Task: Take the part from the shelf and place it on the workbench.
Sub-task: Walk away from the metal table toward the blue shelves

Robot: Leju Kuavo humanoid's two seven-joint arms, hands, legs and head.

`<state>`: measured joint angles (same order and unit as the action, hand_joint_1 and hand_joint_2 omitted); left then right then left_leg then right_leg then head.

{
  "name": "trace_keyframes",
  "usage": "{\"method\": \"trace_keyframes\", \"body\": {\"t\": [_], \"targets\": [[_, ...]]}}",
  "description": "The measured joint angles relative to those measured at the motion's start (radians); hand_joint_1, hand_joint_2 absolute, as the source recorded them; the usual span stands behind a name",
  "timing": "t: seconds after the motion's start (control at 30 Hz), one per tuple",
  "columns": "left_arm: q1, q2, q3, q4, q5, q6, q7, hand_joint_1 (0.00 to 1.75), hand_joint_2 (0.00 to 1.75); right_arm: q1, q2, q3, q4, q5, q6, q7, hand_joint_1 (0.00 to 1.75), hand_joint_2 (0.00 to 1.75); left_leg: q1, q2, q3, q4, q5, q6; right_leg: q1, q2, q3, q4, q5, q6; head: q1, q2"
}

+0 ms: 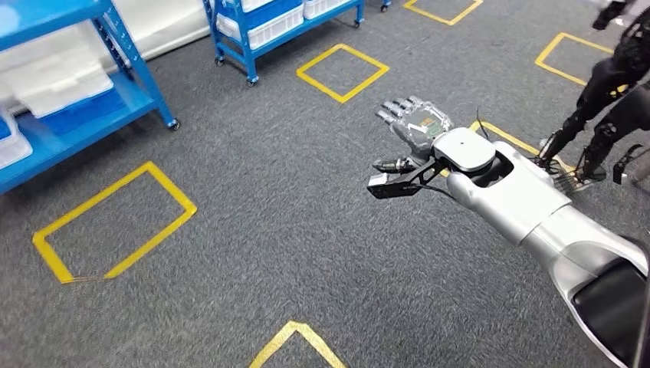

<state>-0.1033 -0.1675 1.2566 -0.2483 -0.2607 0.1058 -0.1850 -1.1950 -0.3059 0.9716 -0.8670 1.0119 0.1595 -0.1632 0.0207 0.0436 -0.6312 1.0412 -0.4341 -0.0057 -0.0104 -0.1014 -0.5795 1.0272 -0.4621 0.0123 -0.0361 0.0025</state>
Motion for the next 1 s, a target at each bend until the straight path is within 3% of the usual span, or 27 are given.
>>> {"method": "trace_keyframes", "body": {"t": [0.07,0.13,0.2,0.27,0.3,0.33,0.37,0.43,0.5,0.57,0.6,0.67,0.73,0.8,0.83,0.9,0.97,1.0], "targets": [[0.001,0.0,0.0,0.0,0.001,0.001,0.004,0.0,0.0,0.001,0.0,0.0,-0.001,0.0,-0.002,0.0,0.0,0.0,0.0,-0.022,-0.003,0.001,0.004,0.017,0.0,-0.013,0.004,0.001,-0.003,0.01,0.001,0.0],[0.001,0.0,0.0,0.0,0.004,0.002,0.007,0.0,0.0,0.001,0.0,0.0,-0.001,0.0,-0.002,0.001,0.0,0.0,0.002,-0.04,-0.002,-0.004,0.009,0.028,-0.007,0.02,-0.004,0.029,-0.029,0.019,0.002,0.0],[-0.001,0.0,0.0,0.0,0.004,0.002,0.008,0.0,0.0,0.004,-0.007,0.0,-0.001,0.0,-0.003,0.001,0.0,0.0,0.003,-0.058,-0.004,-0.006,0.013,0.037,-0.011,0.074,-0.049,0.129,-0.089,0.023,0.002,0.0],[-0.001,0.0,0.0,0.0,0.001,0.0,0.01,0.0,0.0,0.014,-0.015,0.0,0.0,0.001,-0.003,0.001,0.0,0.0,-0.001,-0.081,-0.006,-0.006,0.015,0.042,-0.009,0.094,-0.111,0.252,-0.135,0.021,0.002,0.0],[0.0,0.0,0.0,0.0,0.0,-0.002,0.011,0.0,0.0,0.021,-0.018,0.0,-0.001,0.001,-0.003,0.001,0.0,0.0,-0.003,-0.093,-0.007,-0.006,0.016,0.043,-0.008,0.098,-0.127,0.278,-0.133,0.018,0.002,0.0],[0.001,0.0,0.0,0.0,0.0,-0.004,0.011,0.0,0.0,0.027,-0.02,0.0,-0.001,0.001,-0.003,0.001,0.0,0.0,-0.005,-0.106,-0.006,-0.006,0.017,0.044,-0.006,0.101,-0.125,0.266,-0.112,0.013,0.002,0.0],[0.001,0.0,0.0,0.0,0.0,-0.006,0.01,0.0,0.0,0.029,-0.021,0.0,-0.001,0.002,-0.003,0.001,0.0,0.0,-0.007,-0.118,-0.006,-0.006,0.017,0.044,-0.003,0.108,-0.105,0.218,-0.077,0.005,0.002,0.0],[0.001,-0.003,0.0,0.0,0.0,-0.01,0.008,0.0,0.0,0.028,-0.021,0.0,-0.003,0.004,-0.004,0.001,0.0,0.0,-0.009,-0.139,-0.007,-0.005,0.02,0.043,0.001,0.153,-0.047,0.087,-0.014,-0.016,0.001,0.0],[-0.001,-0.006,0.0,0.0,0.001,-0.012,0.005,0.0,0.0,0.026,-0.021,0.0,-0.004,0.004,-0.005,0.001,0.0,0.0,-0.003,-0.16,-0.012,-0.006,0.025,0.035,0.005,0.184,-0.016,0.016,0.006,-0.028,0.001,0.0],[0.0,-0.005,0.0,0.0,0.004,-0.015,-0.001,0.0,0.0,0.024,-0.017,0.0,-0.007,0.005,-0.005,0.001,0.0,0.0,0.0,-0.182,-0.017,-0.012,0.032,0.023,0.005,0.165,-0.008,0.0,0.008,-0.029,0.001,0.0],[0.0,-0.004,0.0,0.0,0.005,-0.017,-0.004,0.0,0.0,0.023,-0.013,0.0,-0.009,0.006,-0.005,0.001,0.0,0.0,-0.004,-0.175,-0.019,-0.011,0.031,0.017,0.002,0.152,-0.002,-0.011,0.013,-0.029,0.0,0.0],[0.001,-0.001,0.0,0.0,0.007,-0.021,-0.007,0.0,0.0,0.021,-0.007,0.0,-0.013,0.008,-0.005,0.0,0.0,0.0,-0.01,-0.125,-0.04,0.033,-0.003,0.01,-0.005,0.123,0.009,-0.033,0.023,-0.032,-0.004,0.0],[0.0,0.0,0.0,0.0,0.007,-0.022,-0.007,0.0,0.0,0.018,-0.007,0.0,-0.014,0.011,-0.004,-0.001,0.0,0.0,-0.007,-0.069,-0.094,0.15,-0.068,0.002,-0.003,0.094,0.011,-0.037,0.025,-0.035,-0.007,0.0],[0.0,-0.001,0.0,0.0,0.007,-0.022,-0.005,0.0,0.0,0.019,-0.007,0.0,-0.013,0.012,-0.002,-0.002,0.0,0.0,-0.003,-0.053,-0.133,0.24,-0.099,-0.006,-0.002,0.066,0.007,-0.033,0.023,-0.034,-0.007,0.0],[0.0,-0.001,0.0,0.0,0.007,-0.021,-0.004,0.0,0.0,0.02,-0.007,0.0,-0.014,0.013,-0.001,-0.003,0.0,0.0,-0.001,-0.049,-0.127,0.235,-0.088,-0.01,-0.003,0.052,0.005,-0.03,0.022,-0.033,-0.007,0.0],[0.0,0.0,0.0,0.0,0.007,-0.018,-0.002,0.0,0.0,0.021,-0.007,0.0,-0.014,0.013,-0.001,-0.005,0.0,0.0,0.001,-0.027,-0.059,0.12,-0.033,-0.014,-0.004,0.027,0.004,-0.02,0.015,-0.026,-0.007,0.0],[-0.001,-0.001,0.0,0.0,0.01,-0.013,0.003,0.0,0.0,0.017,-0.007,0.0,-0.014,0.013,-0.002,-0.005,0.0,0.0,-0.003,0.004,0.001,0.016,-0.004,-0.005,0.001,0.007,0.002,-0.008,0.006,-0.016,-0.007,0.0],[-0.001,-0.001,0.0,0.0,0.012,-0.012,0.006,0.0,0.0,0.014,-0.007,0.0,-0.014,0.013,-0.002,-0.005,0.0,0.0,-0.005,0.012,0.01,-0.003,-0.003,0.002,0.004,-0.002,0.002,-0.004,0.002,-0.011,-0.006,0.0]]}}
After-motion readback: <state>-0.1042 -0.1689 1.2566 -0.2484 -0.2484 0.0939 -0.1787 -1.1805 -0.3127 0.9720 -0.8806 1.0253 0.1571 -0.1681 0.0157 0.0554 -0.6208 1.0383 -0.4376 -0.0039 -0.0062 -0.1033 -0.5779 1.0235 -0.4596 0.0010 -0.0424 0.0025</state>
